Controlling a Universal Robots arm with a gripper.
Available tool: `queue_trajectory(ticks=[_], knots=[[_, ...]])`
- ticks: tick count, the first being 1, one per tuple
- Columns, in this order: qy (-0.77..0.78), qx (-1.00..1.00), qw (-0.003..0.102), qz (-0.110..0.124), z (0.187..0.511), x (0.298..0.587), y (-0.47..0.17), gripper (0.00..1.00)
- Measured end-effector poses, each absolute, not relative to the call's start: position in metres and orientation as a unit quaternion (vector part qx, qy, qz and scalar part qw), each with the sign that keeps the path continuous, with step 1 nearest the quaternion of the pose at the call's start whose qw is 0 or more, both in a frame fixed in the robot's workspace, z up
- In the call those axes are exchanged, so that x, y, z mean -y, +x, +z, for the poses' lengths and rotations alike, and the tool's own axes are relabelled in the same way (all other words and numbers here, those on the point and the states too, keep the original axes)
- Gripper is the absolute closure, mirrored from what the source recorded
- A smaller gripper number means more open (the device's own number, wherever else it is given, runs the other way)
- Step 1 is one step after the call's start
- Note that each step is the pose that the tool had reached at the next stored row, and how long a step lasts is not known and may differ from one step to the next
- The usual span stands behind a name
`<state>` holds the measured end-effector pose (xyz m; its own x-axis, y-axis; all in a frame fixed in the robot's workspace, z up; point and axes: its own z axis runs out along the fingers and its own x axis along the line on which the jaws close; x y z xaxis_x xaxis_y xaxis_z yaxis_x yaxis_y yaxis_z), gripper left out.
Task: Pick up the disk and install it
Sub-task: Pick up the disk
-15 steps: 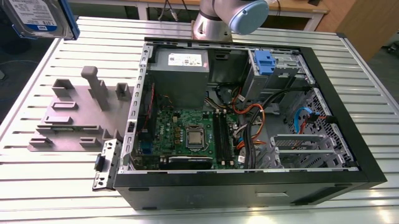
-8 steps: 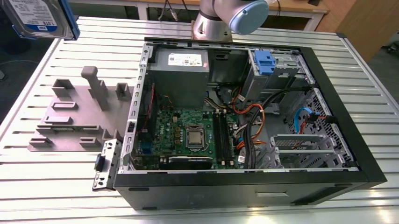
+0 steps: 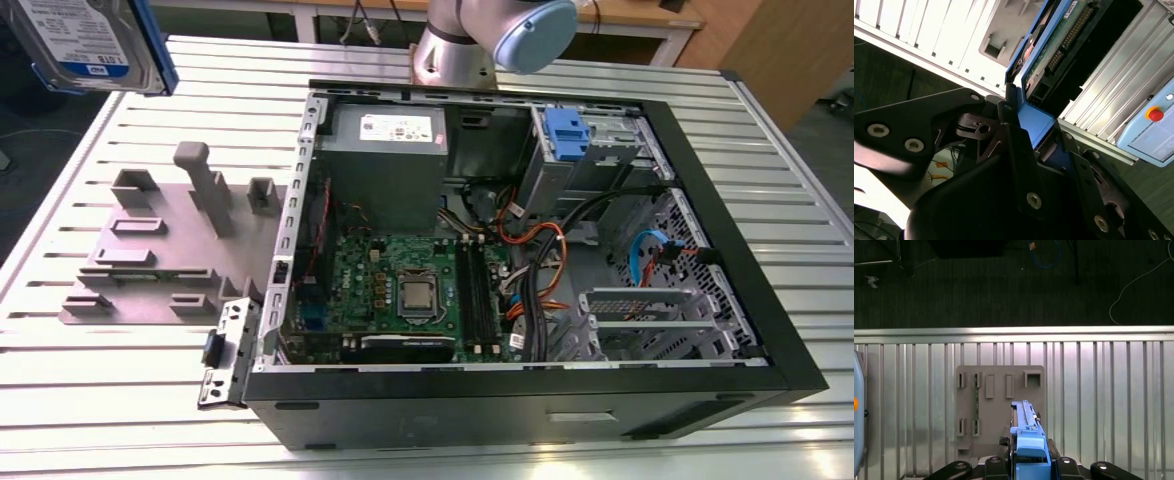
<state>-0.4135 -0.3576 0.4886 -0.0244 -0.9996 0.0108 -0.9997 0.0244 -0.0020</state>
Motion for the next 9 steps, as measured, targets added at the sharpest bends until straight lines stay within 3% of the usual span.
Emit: queue_trajectory(ticks=[9], knots=[[0.698, 0.716, 0.003, 0.005, 0.4885, 0.3599, -0.4130, 0.64]])
